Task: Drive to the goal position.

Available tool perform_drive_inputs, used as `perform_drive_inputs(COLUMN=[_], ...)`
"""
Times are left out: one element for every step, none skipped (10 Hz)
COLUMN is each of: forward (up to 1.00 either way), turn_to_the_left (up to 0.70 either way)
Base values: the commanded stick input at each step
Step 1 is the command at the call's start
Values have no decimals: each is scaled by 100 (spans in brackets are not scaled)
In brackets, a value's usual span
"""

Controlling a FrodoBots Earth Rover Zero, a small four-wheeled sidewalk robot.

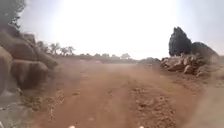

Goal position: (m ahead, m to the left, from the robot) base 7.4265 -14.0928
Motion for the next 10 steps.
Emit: perform_drive_inputs(forward=[70,70,70,70,70,70,70,70,70,70], turn_to_the_left=[0,0,0,0,0,0,0,0,0,0])
